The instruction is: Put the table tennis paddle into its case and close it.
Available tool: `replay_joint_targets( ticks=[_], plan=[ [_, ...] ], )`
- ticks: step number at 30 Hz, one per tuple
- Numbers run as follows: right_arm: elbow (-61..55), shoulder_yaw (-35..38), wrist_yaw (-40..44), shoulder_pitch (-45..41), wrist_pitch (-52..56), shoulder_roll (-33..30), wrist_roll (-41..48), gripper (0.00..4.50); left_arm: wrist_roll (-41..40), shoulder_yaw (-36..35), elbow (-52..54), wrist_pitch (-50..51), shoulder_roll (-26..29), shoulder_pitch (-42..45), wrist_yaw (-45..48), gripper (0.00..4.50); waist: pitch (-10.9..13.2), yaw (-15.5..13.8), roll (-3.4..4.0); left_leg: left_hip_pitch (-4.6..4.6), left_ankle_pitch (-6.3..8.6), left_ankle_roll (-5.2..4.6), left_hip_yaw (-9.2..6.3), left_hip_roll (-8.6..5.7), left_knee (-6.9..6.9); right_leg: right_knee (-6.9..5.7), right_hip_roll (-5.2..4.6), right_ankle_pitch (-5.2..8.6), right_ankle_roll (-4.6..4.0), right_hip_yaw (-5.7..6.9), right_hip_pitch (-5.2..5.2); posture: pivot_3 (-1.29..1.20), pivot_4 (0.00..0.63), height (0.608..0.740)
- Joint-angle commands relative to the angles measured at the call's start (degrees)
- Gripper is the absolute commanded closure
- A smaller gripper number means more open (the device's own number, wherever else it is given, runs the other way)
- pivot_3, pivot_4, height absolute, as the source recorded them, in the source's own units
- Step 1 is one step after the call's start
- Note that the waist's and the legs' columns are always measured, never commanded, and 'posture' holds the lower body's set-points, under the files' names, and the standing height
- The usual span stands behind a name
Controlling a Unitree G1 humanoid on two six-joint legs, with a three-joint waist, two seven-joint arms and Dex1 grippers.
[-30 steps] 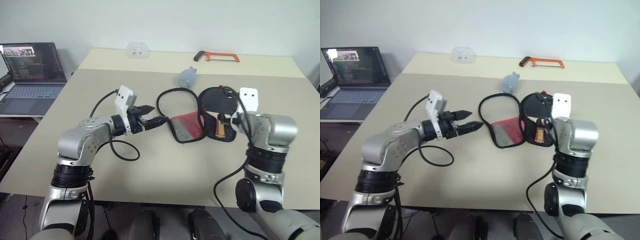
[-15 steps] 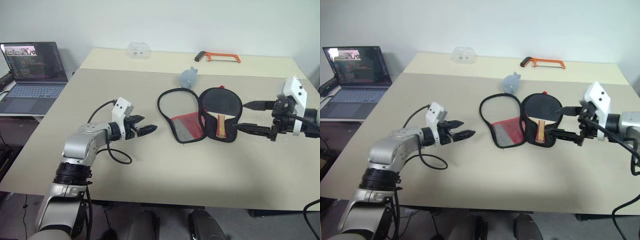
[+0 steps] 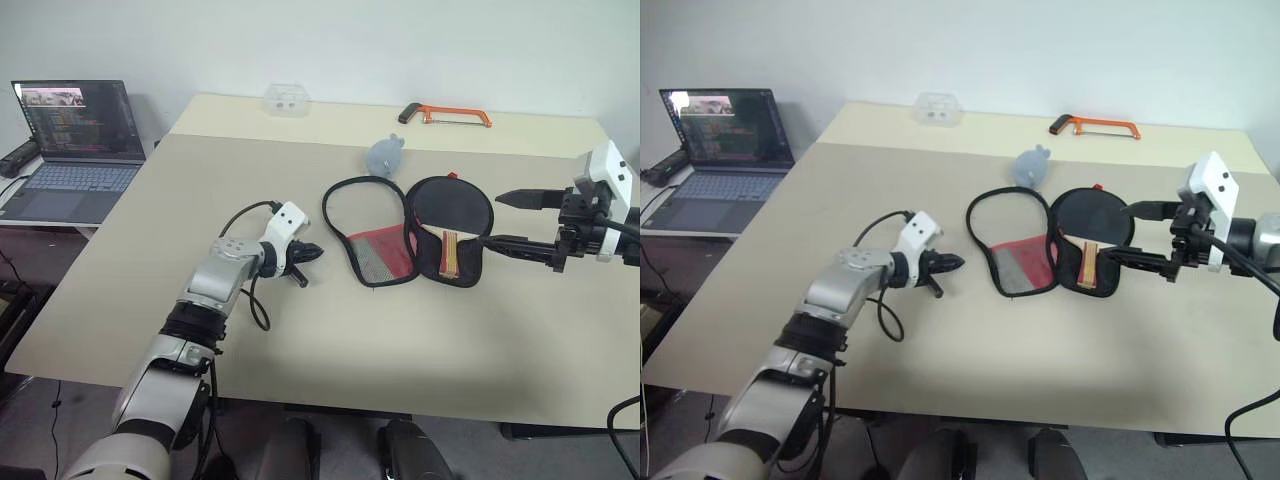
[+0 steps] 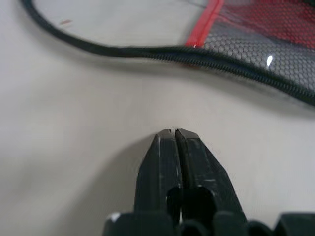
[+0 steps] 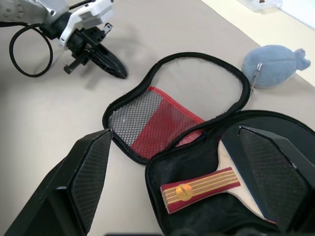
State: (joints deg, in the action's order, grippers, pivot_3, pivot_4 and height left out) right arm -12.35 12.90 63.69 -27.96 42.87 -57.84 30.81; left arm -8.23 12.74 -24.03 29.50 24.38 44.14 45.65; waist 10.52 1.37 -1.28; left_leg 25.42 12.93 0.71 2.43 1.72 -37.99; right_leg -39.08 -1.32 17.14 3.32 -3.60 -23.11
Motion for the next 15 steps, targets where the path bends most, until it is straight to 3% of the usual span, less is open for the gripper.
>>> replay_joint_targets(
  ticks=[1, 15],
  plan=[
    [-2.2, 2.1, -1.0, -0.3, -0.4, -1.0, 1.1, 0.0, 1.7, 1.6, -0.4, -1.6, -2.4, 2.3, 0.6, 4.48, 0.0, 0.0, 0.0, 0.0, 0.0, 0.0, 0.0, 0.0, 0.0, 0.0, 0.0, 0.0, 0.0, 0.0, 0.0, 0.0, 0.15, 0.74],
    [-4.4, 3.5, -5.5, 0.7, 1.1, -0.7, 3.0, 0.0, 4.7, 4.0, 1.1, -2.4, -8.3, 1.7, 0.6, 4.48, 0.0, 0.0, 0.0, 0.0, 0.0, 0.0, -0.03, -0.01, -0.02, -0.04, -0.01, 0.0, 0.0, -0.01, 0.01, 0.0, 0.15, 0.74]
  ],
)
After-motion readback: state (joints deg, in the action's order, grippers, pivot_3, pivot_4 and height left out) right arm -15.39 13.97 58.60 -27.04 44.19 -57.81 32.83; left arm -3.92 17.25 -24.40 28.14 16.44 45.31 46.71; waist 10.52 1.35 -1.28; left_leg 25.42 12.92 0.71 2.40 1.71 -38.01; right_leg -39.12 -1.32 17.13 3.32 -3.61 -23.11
